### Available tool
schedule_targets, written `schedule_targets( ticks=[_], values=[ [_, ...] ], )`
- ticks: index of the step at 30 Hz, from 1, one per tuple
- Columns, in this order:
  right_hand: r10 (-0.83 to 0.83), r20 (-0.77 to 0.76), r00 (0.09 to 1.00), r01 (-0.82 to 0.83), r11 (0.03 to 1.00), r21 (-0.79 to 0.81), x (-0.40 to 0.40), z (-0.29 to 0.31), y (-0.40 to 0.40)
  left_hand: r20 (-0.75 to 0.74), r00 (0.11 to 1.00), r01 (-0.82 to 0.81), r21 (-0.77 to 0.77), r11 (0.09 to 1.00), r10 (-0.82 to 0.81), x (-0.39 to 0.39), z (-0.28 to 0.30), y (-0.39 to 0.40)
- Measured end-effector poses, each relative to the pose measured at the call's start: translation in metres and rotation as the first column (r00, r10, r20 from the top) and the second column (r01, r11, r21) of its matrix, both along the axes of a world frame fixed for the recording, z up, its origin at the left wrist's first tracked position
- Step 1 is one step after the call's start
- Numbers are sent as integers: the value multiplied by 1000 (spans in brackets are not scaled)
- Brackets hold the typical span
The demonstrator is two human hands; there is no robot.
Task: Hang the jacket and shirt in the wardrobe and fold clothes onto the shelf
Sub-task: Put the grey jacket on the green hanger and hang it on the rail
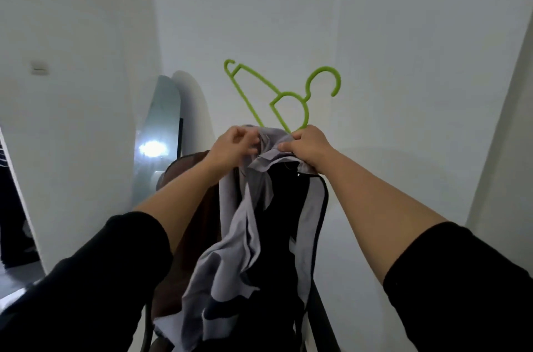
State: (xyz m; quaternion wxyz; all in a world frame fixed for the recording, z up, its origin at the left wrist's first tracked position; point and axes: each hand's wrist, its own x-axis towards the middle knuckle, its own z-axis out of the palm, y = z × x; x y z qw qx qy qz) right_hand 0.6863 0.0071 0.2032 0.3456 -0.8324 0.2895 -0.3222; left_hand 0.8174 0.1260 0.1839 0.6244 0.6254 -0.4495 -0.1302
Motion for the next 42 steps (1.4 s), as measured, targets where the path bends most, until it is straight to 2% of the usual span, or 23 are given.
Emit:
schedule_targets(
  ticks=[2, 4, 6, 8, 12, 14, 17, 21, 25, 28, 30, 35, 38, 42],
  values=[
    [-19, 19, 1000, 18, 1000, 23, 1, 3, 1, 208, 977, -61, 106, 993, 38, 4, -26, 9],
    [-48, 24, 999, 47, 999, 27, 4, 4, -1, 407, 913, -179, 343, 922, 26, 8, -52, 12],
    [-57, 21, 998, 56, 998, 21, 5, 6, 0, 522, 852, -275, 508, 817, -37, 10, -76, 8],
    [-52, 2, 999, 52, 999, 7, 5, 8, 1, 580, 812, -332, 546, 769, -61, 9, -88, 6],
    [-71, -3, 997, 71, 997, -19, -6, 10, -8, 527, 848, -342, 482, 806, 45, 25, -80, 16],
    [-93, -11, 996, 93, 994, -54, -14, 7, -19, 552, 829, -379, 432, 819, 92, 38, -61, 23],
    [-98, -22, 995, 97, 994, -42, -22, -5, -27, 569, 799, -407, 276, 871, 193, 47, -23, 32],
    [-53, -57, 997, 46, 993, -113, -30, -16, -34, 436, 860, -333, 86, 939, 265, 44, 24, 31],
    [23, 16, 1000, -20, 988, -156, -47, -2, -44, 317, 908, -342, 175, 923, 276, 51, 46, 27],
    [-14, 49, 999, 21, 990, -139, -62, 13, -51, 277, 918, -354, 252, 901, 283, 49, 40, 19],
    [-25, 24, 999, 28, 989, -147, -73, 20, -54, 287, 905, -393, 275, 877, 315, 48, 29, 14],
    [55, -83, 995, -70, 981, -182, -98, 25, -48, 327, 889, -430, 349, 833, 322, 48, 13, 9],
    [86, -122, 989, -109, 974, -200, -101, 19, -41, 366, 878, -437, 355, 826, 307, 43, 13, 6],
    [48, -149, 988, -88, 956, -278, -90, 11, -34, 443, 858, -429, 343, 836, 259, 27, 20, -1]
  ],
)
